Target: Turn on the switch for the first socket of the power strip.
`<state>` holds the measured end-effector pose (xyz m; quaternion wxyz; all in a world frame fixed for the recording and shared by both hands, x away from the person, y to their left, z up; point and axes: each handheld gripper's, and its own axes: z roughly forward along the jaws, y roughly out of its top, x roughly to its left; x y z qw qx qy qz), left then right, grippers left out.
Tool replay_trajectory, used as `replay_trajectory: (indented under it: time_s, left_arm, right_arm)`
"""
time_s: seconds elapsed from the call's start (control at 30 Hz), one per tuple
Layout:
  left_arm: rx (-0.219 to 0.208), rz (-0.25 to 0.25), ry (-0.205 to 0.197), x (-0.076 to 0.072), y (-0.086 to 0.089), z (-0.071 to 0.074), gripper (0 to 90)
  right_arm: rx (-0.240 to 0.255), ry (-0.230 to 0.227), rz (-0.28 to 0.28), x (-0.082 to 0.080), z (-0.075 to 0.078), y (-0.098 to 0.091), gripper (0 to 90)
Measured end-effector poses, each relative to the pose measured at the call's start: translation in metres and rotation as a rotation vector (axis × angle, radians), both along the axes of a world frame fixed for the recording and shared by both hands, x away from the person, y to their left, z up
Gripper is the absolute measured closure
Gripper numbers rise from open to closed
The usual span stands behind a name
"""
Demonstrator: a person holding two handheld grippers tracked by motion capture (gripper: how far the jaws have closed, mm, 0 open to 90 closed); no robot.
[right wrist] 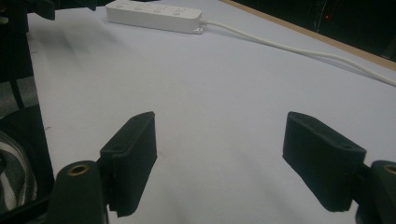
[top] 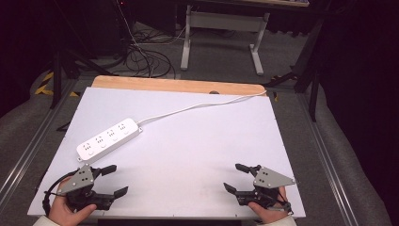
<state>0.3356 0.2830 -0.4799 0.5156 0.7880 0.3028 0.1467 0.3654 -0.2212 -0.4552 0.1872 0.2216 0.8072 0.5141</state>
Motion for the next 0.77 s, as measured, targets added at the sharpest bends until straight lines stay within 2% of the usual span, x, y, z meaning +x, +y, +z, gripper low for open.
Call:
replay_trajectory:
  time_s: [0.1,0.23,0.37,0.47,0.57,0.77]
  left_arm:
    - [-0.014,0.002,0.011,0.0,-0.002,-0.001,16.4]
    - [-0.029,0.023,-0.001,0.0,-0.0045,0.001,16.5]
    - [0.0,0.044,-0.018,0.0006,-0.0037,0.0017,16.1]
    - [0.024,0.051,-0.05,-0.0001,-0.0025,0.0035,15.8]
    - [0.02,0.047,-0.063,-0.0015,-0.0024,0.0053,15.8]
    - [0.005,0.043,-0.065,-0.0026,-0.003,0.0077,15.1]
  right_arm:
    - [0.001,-0.002,0.003,0.0005,-0.0001,0.0,26.3]
    - [-0.003,-0.001,0.003,0.0008,-0.0002,0.0,26.3]
    - [-0.004,-0.003,0.001,0.0007,-0.0004,0.0004,26.3]
    - [-0.004,-0.003,0.0,0.0009,-0.0004,0.0004,26.3]
    - [-0.009,-0.002,-0.001,0.0009,-0.0006,0.0008,26.3]
    - [-0.006,-0.003,-0.001,0.0008,-0.0006,0.0005,26.3]
